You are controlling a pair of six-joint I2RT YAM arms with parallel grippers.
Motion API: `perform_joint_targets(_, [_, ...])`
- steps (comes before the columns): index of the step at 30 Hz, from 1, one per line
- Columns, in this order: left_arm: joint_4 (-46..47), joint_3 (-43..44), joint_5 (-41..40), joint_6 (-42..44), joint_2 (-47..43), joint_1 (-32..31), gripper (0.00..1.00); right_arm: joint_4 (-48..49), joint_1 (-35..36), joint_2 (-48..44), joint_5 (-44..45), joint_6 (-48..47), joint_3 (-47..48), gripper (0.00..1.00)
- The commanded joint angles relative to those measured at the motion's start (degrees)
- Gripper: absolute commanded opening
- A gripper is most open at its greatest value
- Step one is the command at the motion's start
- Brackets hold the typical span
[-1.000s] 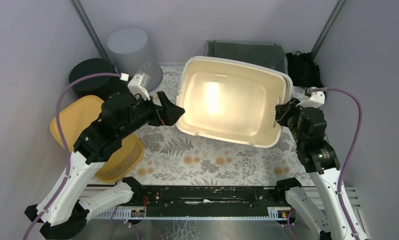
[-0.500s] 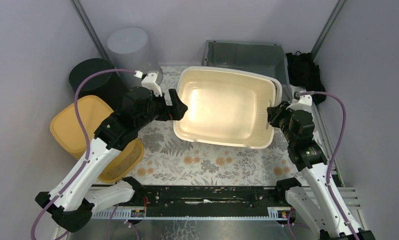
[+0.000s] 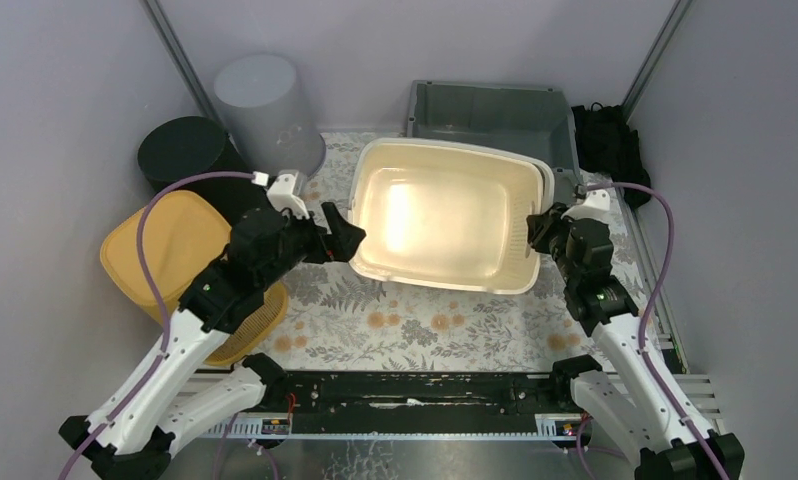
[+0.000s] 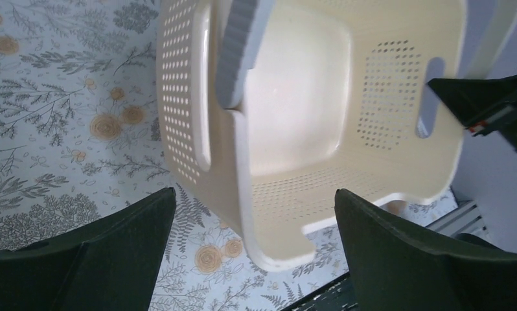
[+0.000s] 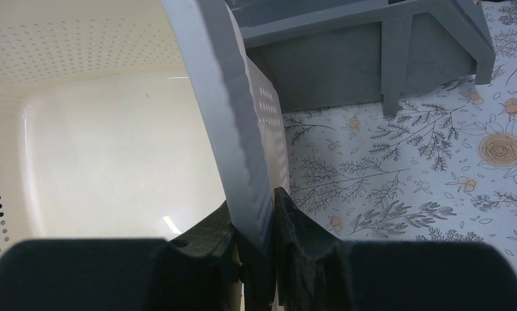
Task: Turn the large container upside down
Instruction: Turn the container upside down at the center of the board.
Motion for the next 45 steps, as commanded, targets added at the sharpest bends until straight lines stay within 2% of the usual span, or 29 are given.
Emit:
perform_joint_targets(1, [0.70,2.69,2.98,-2.65,-3.21,0.22,1.00,14.99,2.25,-0.33,1.57,3.44,2.13,0.00])
perform_joint_targets(3, [-1.73,4.49,6.08,-3.91,-2.46,0.20,0.97,15.18,4.08,-0.02,3.57,2.70,2.06,0.00])
perform_joint_targets(7, [-0.26,4.14,13.13,-7.47,-1.29,0.23,0.70,15.97,7.41,1.20,6.19,1.25,1.82,0.00])
perform_joint_targets(10, [3.46,1.08,15.70,-10.04,-1.30,-0.07,0.59,16.73,9.22,2.26,7.63,0.75,1.50,0.00])
perform_joint_targets(13, [5.31,-2.94,16.65,-12.30,-1.89,-0.95,0.53,17.19,10.68,3.07,8.93,0.05,1.23,0.00])
perform_joint_targets(27, [6.12,-13.53,16.87,-19.01,-11.49,-5.95,0.50,19.13,15.16,3.10,14.94,-1.98,-1.94,0.00])
perform_joint_targets(38, [6.63,-22.34,15.08,-23.18,-13.75,-9.09,0.50,20.79,16.83,1.97,17.17,-2.75,-5.29,0.00])
perform_joint_targets(45, [10.24,-28.20,14.72,-25.32,-13.17,-11.45,0.50,21.72,17.42,0.18,17.27,-2.59,-8.05,0.00])
